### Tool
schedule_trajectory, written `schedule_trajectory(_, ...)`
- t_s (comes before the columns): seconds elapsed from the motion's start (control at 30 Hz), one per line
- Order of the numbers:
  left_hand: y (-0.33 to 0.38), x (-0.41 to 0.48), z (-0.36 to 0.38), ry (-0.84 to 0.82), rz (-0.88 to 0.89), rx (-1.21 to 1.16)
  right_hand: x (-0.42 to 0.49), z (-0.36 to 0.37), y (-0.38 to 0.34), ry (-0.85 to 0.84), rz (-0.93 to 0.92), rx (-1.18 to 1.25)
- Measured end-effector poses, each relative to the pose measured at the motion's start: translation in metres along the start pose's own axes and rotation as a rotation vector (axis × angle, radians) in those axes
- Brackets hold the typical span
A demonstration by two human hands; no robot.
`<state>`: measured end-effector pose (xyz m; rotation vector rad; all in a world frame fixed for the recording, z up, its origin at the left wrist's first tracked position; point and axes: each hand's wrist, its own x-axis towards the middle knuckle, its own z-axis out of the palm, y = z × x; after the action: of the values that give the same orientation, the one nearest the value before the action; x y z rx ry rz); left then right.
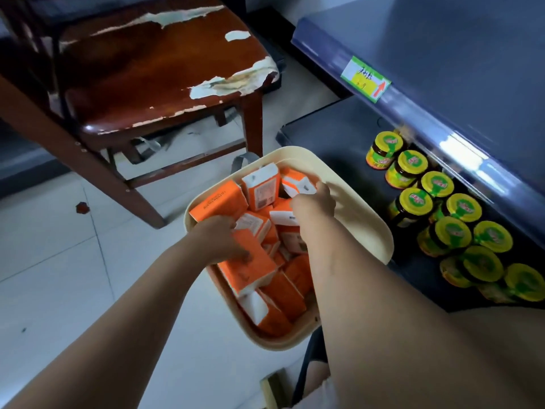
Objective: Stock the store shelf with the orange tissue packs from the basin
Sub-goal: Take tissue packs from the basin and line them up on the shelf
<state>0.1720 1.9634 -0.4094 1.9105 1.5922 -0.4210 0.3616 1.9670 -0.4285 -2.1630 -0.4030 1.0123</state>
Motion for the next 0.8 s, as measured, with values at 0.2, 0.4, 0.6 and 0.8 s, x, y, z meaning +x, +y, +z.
schedule_trajectory(0.2,-0.007,0.008,-0.011,-0.092,0.091,-0.139,0.018,0.02,-0.005,0.064,-0.073,-0.279)
schedule_trajectory(0.4,0.002,-0.001,0.01,0.105,-0.05,-0.601,0.015,0.011,-0.017,0.218,-0.246,-0.536)
schedule_trajectory(0.6,0.028,-0.01,0.034,-0.023,-0.21,-0.435,0.007,-0.017,-0.047,0.162,-0.215,-0.118)
schedule_trajectory(0.8,0.077,-0.027,0.062,0.033,-0.06,0.007,0.014,-0.026,-0.019,-0.002,-0.001,0.116)
